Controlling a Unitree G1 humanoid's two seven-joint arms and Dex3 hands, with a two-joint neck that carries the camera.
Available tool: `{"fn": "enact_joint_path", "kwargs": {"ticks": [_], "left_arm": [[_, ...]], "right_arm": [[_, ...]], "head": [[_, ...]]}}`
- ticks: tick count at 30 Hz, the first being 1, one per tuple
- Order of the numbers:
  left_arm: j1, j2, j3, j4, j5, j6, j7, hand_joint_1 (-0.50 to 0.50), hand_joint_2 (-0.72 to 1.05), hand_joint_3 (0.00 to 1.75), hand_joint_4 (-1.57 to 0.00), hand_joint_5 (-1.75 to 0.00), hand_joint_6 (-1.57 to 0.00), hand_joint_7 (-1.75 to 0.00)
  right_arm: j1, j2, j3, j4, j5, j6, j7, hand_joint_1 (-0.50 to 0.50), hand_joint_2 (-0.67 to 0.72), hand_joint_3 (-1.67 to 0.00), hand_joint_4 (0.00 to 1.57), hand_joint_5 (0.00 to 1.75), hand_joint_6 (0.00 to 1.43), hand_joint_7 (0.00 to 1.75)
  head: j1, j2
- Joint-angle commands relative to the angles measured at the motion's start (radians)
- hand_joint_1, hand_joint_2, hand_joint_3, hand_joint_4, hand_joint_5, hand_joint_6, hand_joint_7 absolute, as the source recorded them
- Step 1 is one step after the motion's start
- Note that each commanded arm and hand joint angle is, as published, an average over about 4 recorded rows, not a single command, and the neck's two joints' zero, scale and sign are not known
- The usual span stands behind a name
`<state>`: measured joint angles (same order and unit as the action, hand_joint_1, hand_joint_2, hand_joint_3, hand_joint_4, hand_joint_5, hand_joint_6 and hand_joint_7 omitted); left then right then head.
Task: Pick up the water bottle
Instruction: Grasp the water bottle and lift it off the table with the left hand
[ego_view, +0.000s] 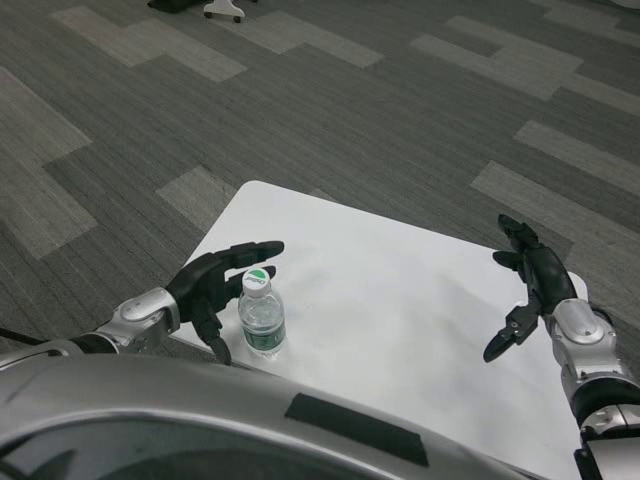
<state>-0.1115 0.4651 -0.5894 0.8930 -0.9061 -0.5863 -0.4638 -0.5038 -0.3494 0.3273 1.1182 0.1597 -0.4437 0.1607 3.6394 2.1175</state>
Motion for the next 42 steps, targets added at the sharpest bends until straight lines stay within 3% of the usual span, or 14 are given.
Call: {"fn": "enact_joint_path", "kwargs": {"ticks": [1,13,18,22,28,42], "left_arm": [[-0.042,-0.016,-0.013,0.001,0.008,-0.008,0.013,0.5,-0.37,0.07,-0.2,-0.1,-0.54,0.0],[-0.102,-0.028,-0.102,0.004,0.009,-0.009,0.013,0.5,-0.37,0.09,-0.15,-0.05,-0.47,0.0],[-0.106,-0.02,-0.127,0.004,0.009,-0.006,0.01,0.5,-0.37,0.09,-0.15,0.0,-0.46,0.0],[-0.102,-0.01,-0.137,0.004,0.007,-0.007,0.006,0.5,-0.37,0.07,-0.15,-0.03,-0.45,0.0],[-0.083,0.01,-0.135,-0.001,0.007,-0.007,-0.001,0.5,-0.37,0.09,-0.15,-0.1,-0.43,0.0],[-0.084,0.01,-0.183,0.012,0.016,0.01,-0.001,0.5,-0.28,0.07,-0.11,-0.1,-0.37,0.0]], "right_arm": [[-0.018,0.004,-0.005,-0.006,0.006,0.013,-0.001,-0.29,0.6,-0.16,0.0,0.78,0.0,0.07],[0.005,-0.005,-0.028,-0.05,0.006,0.013,0.001,-0.29,0.6,-0.16,0.0,0.78,0.0,0.07],[0.008,-0.005,-0.031,-0.052,0.006,0.013,0.003,-0.29,0.6,-0.08,0.0,0.78,0.0,0.07],[0.008,-0.005,-0.03,-0.052,0.006,0.013,0.003,-0.29,0.6,-0.16,0.0,0.78,0.0,0.07],[0.008,-0.006,-0.03,-0.051,0.006,0.013,0.004,-0.29,0.6,-0.14,0.0,0.78,0.0,0.07],[0.007,-0.005,-0.03,-0.046,0.006,0.013,0.005,-0.29,0.6,-0.16,0.0,0.78,0.0,0.07]], "head": [[-0.006,-0.001],[-0.048,0.005],[-0.044,-0.003],[-0.042,-0.005],[-0.038,-0.004],[-0.035,-0.006]]}}
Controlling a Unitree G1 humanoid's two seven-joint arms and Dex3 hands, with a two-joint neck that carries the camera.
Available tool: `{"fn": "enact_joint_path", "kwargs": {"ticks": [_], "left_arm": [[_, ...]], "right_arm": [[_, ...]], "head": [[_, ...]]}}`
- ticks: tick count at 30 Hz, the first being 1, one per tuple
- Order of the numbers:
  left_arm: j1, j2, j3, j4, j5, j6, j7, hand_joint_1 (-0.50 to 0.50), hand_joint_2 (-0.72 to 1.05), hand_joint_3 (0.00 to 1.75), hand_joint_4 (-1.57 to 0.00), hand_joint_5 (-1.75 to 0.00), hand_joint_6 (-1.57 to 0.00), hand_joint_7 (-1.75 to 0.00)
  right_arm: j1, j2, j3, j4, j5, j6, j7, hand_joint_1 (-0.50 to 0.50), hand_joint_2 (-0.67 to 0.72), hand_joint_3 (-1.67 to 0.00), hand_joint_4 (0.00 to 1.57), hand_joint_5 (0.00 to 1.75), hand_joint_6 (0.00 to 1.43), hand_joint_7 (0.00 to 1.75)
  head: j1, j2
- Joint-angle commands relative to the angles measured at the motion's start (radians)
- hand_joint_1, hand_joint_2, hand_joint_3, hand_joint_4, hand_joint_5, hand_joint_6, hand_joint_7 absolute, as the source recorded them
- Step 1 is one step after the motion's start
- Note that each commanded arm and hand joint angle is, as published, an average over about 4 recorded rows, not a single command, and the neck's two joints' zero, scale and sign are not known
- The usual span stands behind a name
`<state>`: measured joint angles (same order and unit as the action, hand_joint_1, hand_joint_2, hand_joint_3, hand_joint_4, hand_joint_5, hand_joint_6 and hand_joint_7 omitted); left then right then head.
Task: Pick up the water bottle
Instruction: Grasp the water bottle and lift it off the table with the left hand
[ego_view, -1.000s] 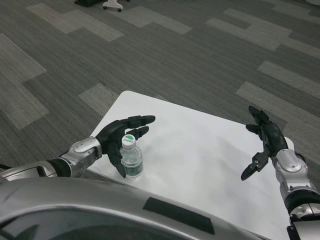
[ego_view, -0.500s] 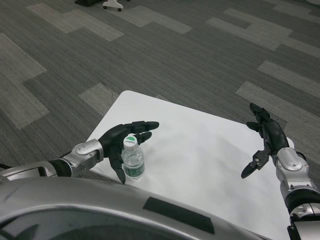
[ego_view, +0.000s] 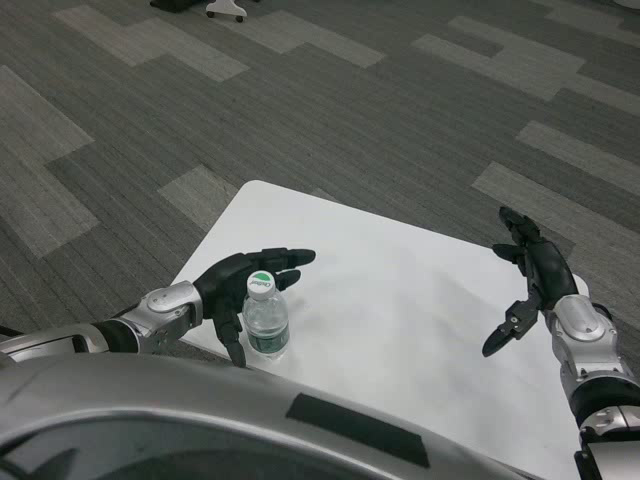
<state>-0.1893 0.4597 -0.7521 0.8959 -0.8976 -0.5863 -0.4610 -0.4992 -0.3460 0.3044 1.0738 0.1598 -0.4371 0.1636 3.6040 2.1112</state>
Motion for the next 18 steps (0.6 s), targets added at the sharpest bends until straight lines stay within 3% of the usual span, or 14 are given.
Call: {"fn": "enact_joint_path", "kwargs": {"ticks": [1,7,12,18], "left_arm": [[-0.009,0.015,-0.027,0.011,0.007,0.011,-0.005,0.5,-0.28,0.07,-0.11,-0.1,-0.37,0.0],[-0.015,0.012,-0.052,0.023,0.0,0.016,-0.004,0.5,-0.28,0.04,-0.11,-0.1,-0.35,0.0],[-0.023,0.001,-0.061,0.038,-0.01,0.016,0.005,0.5,-0.15,0.02,-0.1,-0.1,-0.34,0.0],[-0.039,-0.01,-0.088,0.059,-0.032,0.016,0.013,0.5,0.41,0.07,-0.11,-0.1,-0.22,0.0]], "right_arm": [[0.003,-0.008,-0.007,-0.002,0.006,0.006,0.002,-0.29,0.6,-0.16,0.0,0.78,0.0,0.07],[0.004,-0.008,-0.008,-0.003,0.006,0.006,0.002,-0.29,0.6,-0.16,0.0,0.78,0.0,0.07],[0.004,-0.008,-0.007,-0.004,0.006,0.006,0.002,-0.29,0.6,-0.16,0.0,0.78,0.0,0.07],[0.007,-0.008,-0.008,-0.006,0.006,0.006,0.002,-0.29,0.6,-0.16,0.0,0.78,0.0,0.07]], "head": [[-0.001,0.0],[-0.001,0.0],[-0.007,0.003],[-0.012,0.003]]}}
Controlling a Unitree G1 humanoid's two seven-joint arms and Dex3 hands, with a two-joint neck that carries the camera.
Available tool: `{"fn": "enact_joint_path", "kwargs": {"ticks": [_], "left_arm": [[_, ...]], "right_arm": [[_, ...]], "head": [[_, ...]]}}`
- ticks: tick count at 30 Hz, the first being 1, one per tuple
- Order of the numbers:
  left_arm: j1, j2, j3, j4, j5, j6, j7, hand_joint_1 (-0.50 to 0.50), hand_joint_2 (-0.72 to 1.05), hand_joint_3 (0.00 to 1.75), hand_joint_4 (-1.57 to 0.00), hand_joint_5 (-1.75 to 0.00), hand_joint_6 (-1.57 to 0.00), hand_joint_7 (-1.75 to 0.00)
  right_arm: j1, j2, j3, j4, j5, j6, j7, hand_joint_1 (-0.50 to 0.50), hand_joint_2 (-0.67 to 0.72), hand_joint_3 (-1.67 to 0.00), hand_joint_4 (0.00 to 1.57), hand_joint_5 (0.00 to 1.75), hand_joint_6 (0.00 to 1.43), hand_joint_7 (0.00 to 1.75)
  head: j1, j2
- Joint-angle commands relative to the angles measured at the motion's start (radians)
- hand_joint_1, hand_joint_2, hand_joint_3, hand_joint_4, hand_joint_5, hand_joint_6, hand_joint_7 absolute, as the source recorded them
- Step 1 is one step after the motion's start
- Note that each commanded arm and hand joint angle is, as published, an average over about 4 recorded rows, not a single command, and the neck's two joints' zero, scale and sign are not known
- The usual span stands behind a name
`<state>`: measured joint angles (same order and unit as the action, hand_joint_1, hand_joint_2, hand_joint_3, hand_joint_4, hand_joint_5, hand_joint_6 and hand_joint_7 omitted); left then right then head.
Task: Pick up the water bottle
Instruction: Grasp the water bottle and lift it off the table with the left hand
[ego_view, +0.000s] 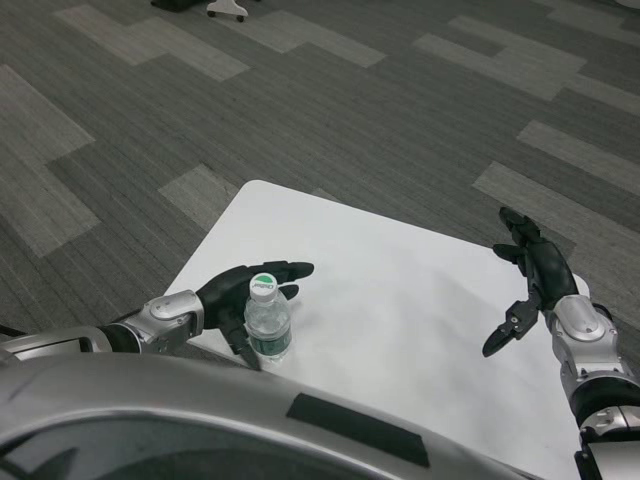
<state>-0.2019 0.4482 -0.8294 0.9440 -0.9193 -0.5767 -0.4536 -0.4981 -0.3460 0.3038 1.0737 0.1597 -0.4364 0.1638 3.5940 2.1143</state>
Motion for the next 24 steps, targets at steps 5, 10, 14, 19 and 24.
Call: {"fn": "enact_joint_path", "kwargs": {"ticks": [5,10,14,19,24], "left_arm": [[-0.037,0.0,-0.026,0.02,-0.017,0.006,0.006,0.5,0.58,0.09,-0.08,-0.1,-0.21,0.0],[-0.039,0.0,-0.03,0.024,-0.015,0.006,0.005,0.5,0.6,0.02,-0.1,-0.1,-0.22,0.0],[-0.039,0.0,-0.033,0.027,-0.013,0.007,0.004,0.5,0.63,0.09,-0.12,-0.1,-0.37,0.0],[-0.039,0.001,-0.034,0.028,-0.014,0.008,0.003,0.5,0.76,0.07,-0.28,-0.28,-0.92,-0.1],[-0.039,0.002,-0.034,0.032,-0.008,0.008,-0.005,0.5,0.83,0.09,-0.8,-1.28,-1.23,-0.77]], "right_arm": [[0.007,-0.008,-0.008,-0.008,0.006,0.005,0.002,-0.29,0.6,-0.16,0.0,0.78,0.0,0.07],[0.007,-0.008,-0.008,-0.009,0.006,0.005,0.002,-0.29,0.6,-0.12,0.0,0.78,0.0,0.07],[0.007,-0.008,-0.009,-0.009,0.006,0.005,0.002,-0.29,0.6,-0.16,0.0,0.78,0.0,0.07],[0.007,-0.008,-0.009,-0.009,0.006,0.005,0.002,-0.29,0.6,-0.14,0.0,0.78,0.0,0.07],[0.007,-0.008,-0.01,-0.009,0.006,0.005,0.002,-0.29,0.6,-0.16,0.0,0.78,0.0,0.07]], "head": [[-0.006,0.002],[-0.006,0.001],[-0.006,0.001],[-0.003,0.001],[-0.003,0.001]]}}
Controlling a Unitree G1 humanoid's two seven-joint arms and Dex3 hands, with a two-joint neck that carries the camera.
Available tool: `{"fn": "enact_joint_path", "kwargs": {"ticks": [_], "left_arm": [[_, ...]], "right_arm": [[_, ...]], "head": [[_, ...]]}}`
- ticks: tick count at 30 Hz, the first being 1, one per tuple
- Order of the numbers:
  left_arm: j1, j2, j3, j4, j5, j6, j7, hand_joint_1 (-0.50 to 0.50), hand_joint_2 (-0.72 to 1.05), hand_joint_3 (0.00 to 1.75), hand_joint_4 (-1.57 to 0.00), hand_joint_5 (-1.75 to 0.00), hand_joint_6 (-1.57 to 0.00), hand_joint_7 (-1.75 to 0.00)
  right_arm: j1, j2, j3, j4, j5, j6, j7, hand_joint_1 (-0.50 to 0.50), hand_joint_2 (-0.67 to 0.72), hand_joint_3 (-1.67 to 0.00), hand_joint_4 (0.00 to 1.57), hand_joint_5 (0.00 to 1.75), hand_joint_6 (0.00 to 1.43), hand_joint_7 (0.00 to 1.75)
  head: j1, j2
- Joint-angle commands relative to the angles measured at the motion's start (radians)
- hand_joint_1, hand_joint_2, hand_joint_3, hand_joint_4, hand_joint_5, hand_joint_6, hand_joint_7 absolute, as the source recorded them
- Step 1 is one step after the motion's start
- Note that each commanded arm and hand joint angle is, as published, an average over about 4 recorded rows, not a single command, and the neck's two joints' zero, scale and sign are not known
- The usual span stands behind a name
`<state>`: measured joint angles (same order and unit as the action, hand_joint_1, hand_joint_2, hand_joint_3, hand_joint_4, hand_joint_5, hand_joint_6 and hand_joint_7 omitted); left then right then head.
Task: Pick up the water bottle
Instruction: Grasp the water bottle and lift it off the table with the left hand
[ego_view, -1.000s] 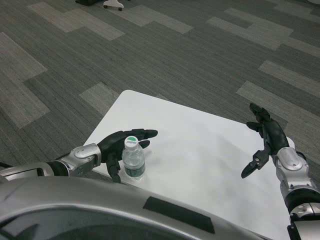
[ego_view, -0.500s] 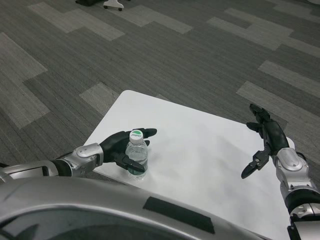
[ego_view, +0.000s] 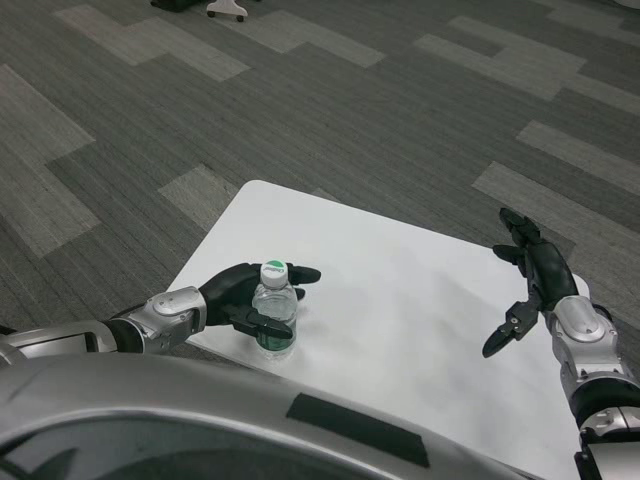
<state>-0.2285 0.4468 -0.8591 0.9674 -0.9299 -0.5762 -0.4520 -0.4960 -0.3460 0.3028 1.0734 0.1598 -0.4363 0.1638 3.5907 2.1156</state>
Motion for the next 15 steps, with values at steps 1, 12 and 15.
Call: {"fn": "enact_joint_path", "kwargs": {"ticks": [1,12,15], "left_arm": [[-0.012,0.004,-0.004,0.011,0.003,0.007,-0.007,0.5,0.8,0.07,-0.92,-1.44,-1.24,-0.93],[-0.013,0.004,-0.002,0.014,0.007,0.005,-0.008,0.5,0.78,0.09,-1.4,-1.75,-1.22,-1.12],[-0.014,0.004,0.001,0.014,0.018,0.001,-0.008,0.5,0.78,0.09,-1.48,-1.75,-1.25,-1.2]], "right_arm": [[0.005,-0.008,-0.009,-0.009,0.006,0.005,0.002,-0.29,0.6,-0.16,0.0,0.78,0.0,0.07],[0.007,-0.008,-0.01,-0.009,0.006,0.005,0.002,-0.29,0.6,-0.16,0.0,0.78,0.0,0.07],[0.007,-0.008,-0.012,-0.009,0.006,0.005,0.002,-0.29,0.6,-0.16,0.0,0.78,0.0,0.07]], "head": [[0.001,0.0],[0.001,0.0],[0.001,0.0]]}}
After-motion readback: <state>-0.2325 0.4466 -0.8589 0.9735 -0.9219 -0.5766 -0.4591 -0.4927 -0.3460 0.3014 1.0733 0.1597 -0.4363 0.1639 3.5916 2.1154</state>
